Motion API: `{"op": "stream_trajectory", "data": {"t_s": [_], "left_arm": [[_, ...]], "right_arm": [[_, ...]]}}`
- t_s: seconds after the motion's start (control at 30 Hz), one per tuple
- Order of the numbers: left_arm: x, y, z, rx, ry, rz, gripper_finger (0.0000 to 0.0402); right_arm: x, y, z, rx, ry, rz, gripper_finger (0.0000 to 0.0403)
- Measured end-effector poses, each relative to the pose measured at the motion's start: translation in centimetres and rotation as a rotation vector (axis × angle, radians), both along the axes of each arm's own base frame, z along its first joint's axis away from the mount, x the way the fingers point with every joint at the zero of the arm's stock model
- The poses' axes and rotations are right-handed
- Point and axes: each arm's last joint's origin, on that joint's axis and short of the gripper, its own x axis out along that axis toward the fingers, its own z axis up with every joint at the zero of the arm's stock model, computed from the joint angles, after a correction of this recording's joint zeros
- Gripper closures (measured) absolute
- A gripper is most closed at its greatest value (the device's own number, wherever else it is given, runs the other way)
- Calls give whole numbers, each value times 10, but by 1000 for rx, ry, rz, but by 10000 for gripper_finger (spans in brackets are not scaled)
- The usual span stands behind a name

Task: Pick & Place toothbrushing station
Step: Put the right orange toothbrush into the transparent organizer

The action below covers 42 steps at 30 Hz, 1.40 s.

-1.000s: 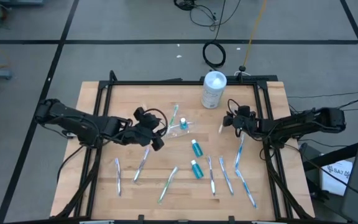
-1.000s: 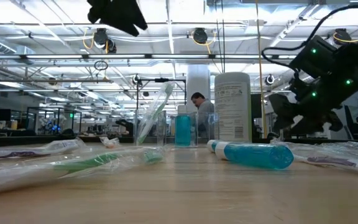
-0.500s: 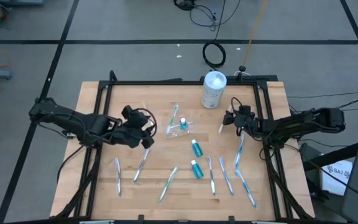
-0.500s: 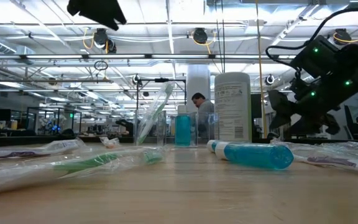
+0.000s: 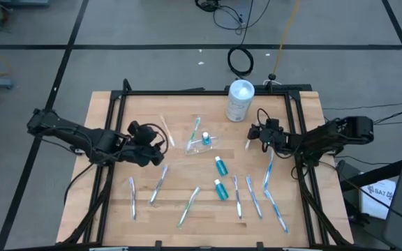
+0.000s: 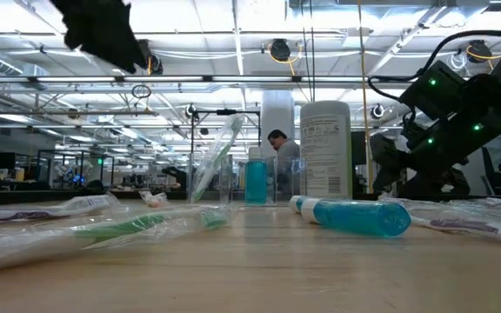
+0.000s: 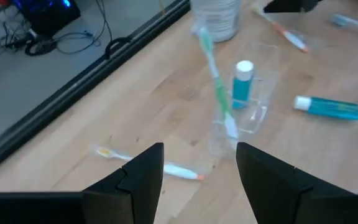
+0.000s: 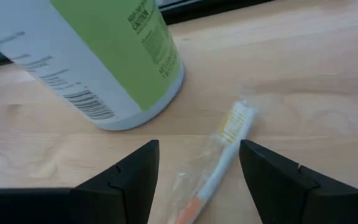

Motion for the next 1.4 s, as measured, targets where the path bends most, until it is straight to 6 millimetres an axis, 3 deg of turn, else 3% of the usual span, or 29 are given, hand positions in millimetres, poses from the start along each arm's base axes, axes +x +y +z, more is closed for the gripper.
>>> {"op": "stream_trajectory", "data": {"t_s": [0.3,0.47,1.4], "left_arm": [[-19,5,-22,-20,-220,-104,192],[-23,6,-25,-14,-248,-116,192],[-23,7,-29,-30,-244,-109,192]], "right_arm": [[1,-13,-9,47,46,-25,188],[7,-18,-13,6,198,44,195],[14,-19,-10,-22,207,134,383]]}}
